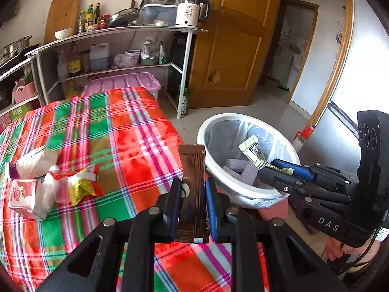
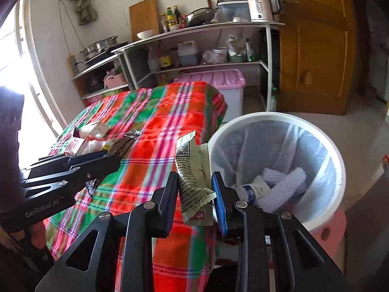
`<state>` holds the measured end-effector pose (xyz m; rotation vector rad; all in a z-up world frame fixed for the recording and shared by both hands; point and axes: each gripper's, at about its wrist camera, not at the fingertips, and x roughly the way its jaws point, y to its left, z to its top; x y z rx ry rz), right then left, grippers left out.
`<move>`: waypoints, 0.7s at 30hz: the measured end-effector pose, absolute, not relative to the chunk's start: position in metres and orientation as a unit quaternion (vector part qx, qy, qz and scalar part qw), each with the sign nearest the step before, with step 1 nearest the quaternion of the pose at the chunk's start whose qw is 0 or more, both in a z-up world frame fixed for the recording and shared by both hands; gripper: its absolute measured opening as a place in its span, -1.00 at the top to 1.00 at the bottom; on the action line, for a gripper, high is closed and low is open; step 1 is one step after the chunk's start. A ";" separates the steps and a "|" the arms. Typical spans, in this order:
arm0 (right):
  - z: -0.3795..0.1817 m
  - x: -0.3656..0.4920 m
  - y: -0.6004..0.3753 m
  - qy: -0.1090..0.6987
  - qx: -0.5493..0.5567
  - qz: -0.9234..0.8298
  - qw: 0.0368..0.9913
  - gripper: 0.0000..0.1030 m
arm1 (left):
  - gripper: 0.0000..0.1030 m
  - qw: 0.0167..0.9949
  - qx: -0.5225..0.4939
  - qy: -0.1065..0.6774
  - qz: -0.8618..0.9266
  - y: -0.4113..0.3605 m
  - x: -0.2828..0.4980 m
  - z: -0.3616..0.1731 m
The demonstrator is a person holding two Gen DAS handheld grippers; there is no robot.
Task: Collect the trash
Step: 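Carry the chocolate bar and beige wrapper over the bin and open both tools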
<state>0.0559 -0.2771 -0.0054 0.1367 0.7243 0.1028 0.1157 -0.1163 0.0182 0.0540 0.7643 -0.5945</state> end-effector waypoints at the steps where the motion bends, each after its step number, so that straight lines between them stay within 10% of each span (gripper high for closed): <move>1: -0.005 0.053 -0.286 0.354 0.071 0.043 0.931 0.44 | 0.59 0.882 0.028 0.367 -0.294 -0.125 0.117 0.018; 21: -0.032 0.070 -0.384 0.405 0.075 -0.061 0.909 0.43 | 0.59 0.845 0.074 0.410 -0.336 -0.242 0.140 -0.007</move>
